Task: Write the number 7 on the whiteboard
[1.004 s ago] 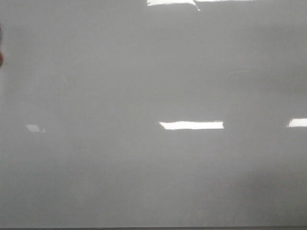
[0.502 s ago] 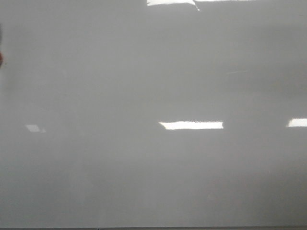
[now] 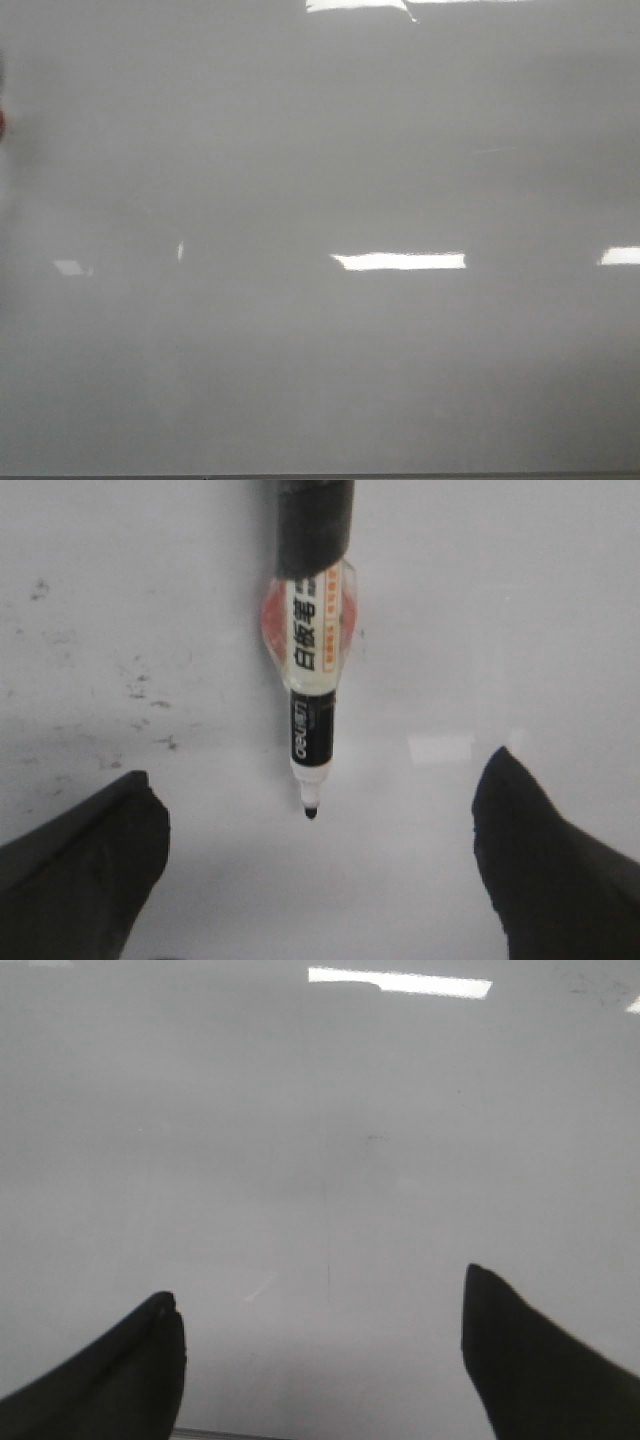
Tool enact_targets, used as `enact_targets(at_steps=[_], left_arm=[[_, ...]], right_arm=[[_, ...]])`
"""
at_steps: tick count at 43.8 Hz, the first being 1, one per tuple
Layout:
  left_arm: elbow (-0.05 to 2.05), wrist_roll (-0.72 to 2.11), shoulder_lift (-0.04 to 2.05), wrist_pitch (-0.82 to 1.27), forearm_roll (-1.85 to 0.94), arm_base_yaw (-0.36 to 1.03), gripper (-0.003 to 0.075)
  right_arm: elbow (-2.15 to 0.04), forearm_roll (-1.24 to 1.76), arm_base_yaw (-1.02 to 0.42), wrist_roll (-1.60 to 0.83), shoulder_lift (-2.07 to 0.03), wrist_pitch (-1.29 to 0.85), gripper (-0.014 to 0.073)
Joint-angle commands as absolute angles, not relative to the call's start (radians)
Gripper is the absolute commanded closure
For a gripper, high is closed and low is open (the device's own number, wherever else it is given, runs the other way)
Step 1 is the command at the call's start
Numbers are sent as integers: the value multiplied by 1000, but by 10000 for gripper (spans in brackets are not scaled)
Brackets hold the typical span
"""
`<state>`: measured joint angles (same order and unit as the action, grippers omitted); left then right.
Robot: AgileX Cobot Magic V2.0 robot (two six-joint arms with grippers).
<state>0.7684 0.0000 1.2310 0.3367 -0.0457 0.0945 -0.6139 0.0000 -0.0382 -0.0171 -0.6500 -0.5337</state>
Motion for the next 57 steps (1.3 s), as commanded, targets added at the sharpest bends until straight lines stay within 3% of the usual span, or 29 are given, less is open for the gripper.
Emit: enact_targets(at_steps=[1, 21, 26, 39, 46, 57], left_arm=[[802, -9, 1252, 190, -51, 92, 122], [802, 0, 1426, 0, -49, 92, 141], [802, 0, 1450, -23, -49, 92, 230], [802, 0, 1459, -31, -49, 100, 594], [802, 0, 1412, 0, -49, 131, 736], [854, 0, 1248, 235, 69, 200, 741]], right_arm=[[-645, -10, -37, -25, -654, -456, 2], [-645, -10, -37, -25, -654, -455, 2], [-645, -10, -37, -25, -654, -455, 2], [-645, -10, -37, -25, -654, -455, 2], [-646, -10, -37, -25, -654, -446, 2], [-712, 21, -37, -21, -654, -533, 2]])
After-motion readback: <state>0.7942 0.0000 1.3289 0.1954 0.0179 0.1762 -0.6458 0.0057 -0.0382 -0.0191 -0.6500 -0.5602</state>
